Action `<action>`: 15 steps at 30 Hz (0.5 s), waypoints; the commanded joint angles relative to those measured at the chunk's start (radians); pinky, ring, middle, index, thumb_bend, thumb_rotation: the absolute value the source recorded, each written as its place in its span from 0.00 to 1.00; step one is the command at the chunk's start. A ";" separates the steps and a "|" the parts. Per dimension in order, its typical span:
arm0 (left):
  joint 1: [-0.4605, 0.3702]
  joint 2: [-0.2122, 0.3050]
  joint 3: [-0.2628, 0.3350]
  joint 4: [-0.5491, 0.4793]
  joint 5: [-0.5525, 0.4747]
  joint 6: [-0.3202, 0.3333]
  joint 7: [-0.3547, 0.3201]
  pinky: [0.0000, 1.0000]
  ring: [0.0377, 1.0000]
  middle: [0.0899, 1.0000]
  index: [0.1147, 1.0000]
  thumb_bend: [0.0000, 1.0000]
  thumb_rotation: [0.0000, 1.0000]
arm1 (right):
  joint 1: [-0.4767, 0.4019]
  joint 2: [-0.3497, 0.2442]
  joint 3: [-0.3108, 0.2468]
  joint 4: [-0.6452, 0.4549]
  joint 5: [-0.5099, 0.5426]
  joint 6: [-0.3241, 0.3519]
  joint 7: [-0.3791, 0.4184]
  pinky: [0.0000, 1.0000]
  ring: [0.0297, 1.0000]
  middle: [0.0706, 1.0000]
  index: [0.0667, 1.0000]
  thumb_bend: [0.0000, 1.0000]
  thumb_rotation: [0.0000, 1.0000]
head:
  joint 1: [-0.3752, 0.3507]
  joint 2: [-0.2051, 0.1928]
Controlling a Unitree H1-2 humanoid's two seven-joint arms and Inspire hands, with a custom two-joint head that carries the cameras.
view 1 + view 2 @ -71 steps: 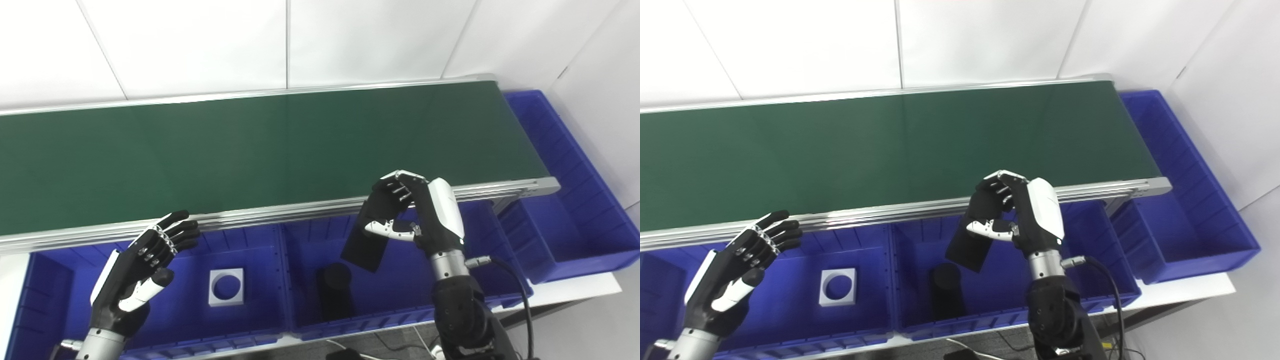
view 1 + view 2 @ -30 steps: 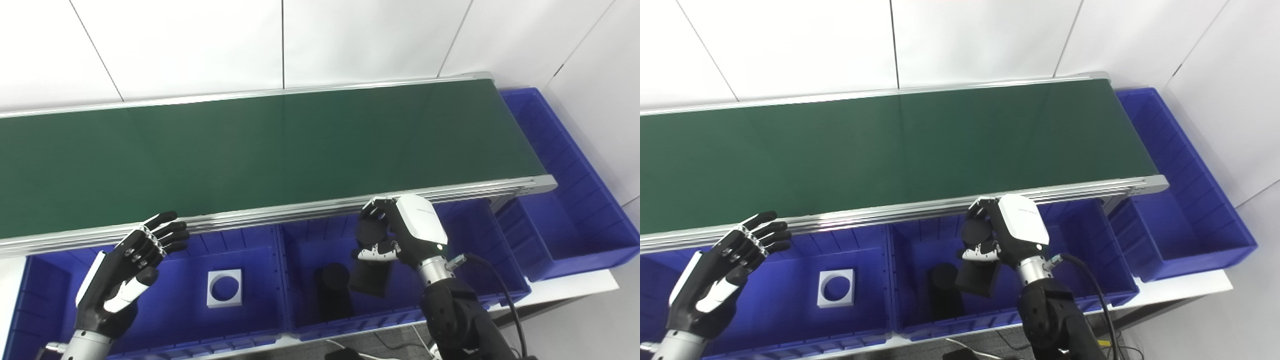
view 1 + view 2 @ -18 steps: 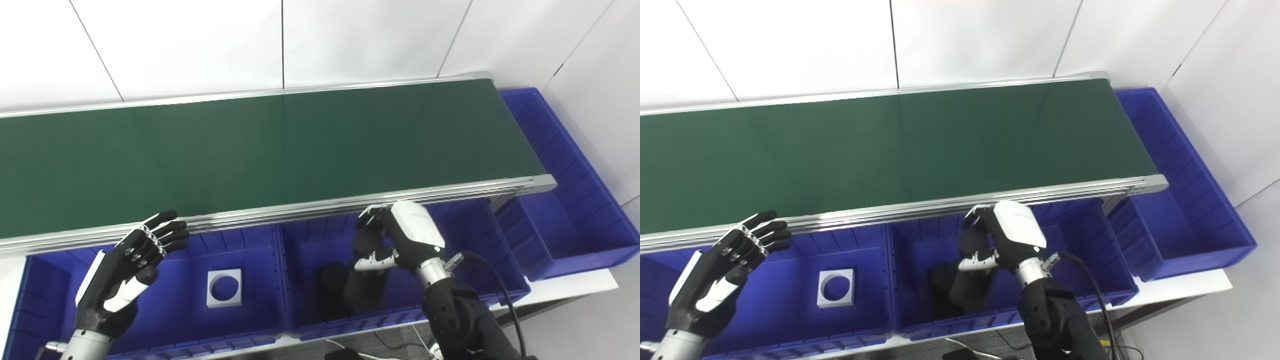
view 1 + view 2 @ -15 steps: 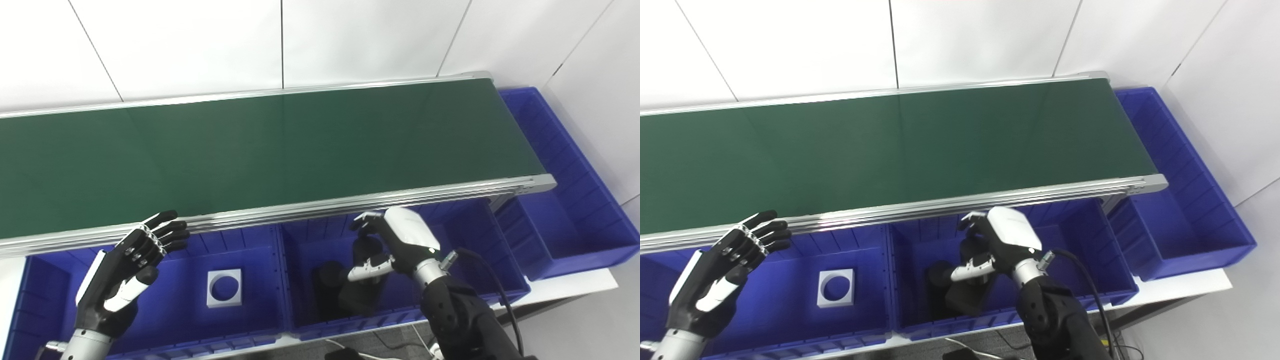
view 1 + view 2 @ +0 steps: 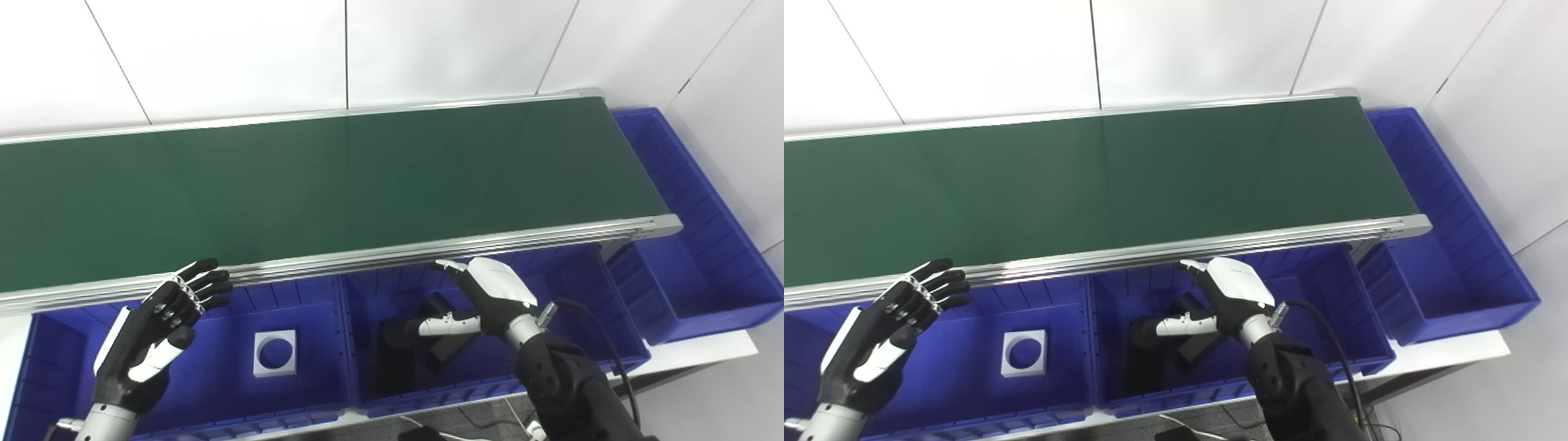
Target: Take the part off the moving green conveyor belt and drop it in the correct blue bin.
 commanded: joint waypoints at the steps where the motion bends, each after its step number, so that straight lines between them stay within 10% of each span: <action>1: -0.010 0.003 0.002 -0.024 0.001 -0.019 0.000 0.74 0.75 0.76 0.77 1.00 0.56 | -0.002 0.018 -0.008 -0.046 0.033 -0.084 -0.099 0.66 0.74 0.76 0.78 0.75 0.67 | 0.004 0.000; 15: -0.006 -0.030 -0.021 0.012 0.017 -0.068 -0.009 0.76 0.75 0.74 0.77 1.00 0.51 | 0.027 0.146 0.014 -0.097 0.370 -0.212 -0.199 0.62 0.69 0.72 0.77 0.71 0.72 | 0.124 -0.042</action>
